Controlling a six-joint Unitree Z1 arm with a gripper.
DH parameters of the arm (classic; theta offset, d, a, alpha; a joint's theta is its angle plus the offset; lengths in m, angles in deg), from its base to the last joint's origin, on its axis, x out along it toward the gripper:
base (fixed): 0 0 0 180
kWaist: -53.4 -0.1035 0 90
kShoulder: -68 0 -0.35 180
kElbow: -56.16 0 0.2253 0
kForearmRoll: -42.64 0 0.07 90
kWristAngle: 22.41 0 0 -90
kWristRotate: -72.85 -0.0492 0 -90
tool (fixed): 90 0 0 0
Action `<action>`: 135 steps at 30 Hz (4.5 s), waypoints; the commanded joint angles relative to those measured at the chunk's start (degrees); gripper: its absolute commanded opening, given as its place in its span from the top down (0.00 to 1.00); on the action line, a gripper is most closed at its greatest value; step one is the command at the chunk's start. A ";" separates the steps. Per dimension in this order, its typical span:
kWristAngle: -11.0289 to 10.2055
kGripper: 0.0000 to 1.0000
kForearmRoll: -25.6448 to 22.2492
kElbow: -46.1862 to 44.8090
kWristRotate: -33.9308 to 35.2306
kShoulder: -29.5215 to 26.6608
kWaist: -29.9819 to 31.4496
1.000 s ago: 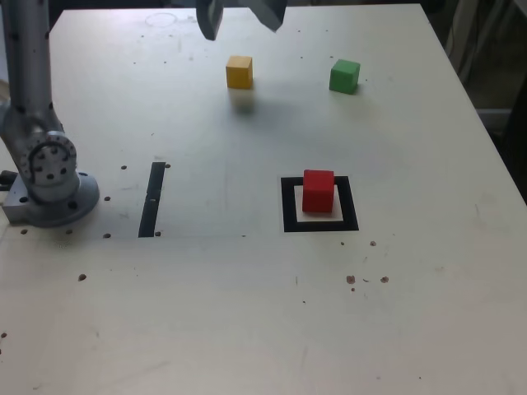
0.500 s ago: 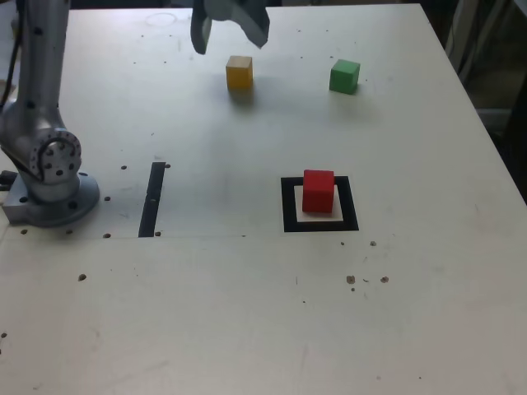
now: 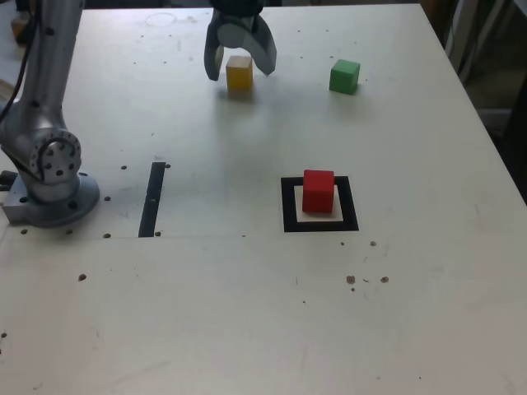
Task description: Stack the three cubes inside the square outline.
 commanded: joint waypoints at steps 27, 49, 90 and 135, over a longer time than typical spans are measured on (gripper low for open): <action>5.52 0.86 -0.15 1.65 0.39 -0.38 0.00; 5.10 0.89 -8.35 5.57 10.22 -9.28 11.10; 8.35 0.88 -17.04 6.43 53.08 -6.38 51.21; 9.38 0.02 -7.04 1.51 50.95 -6.99 51.08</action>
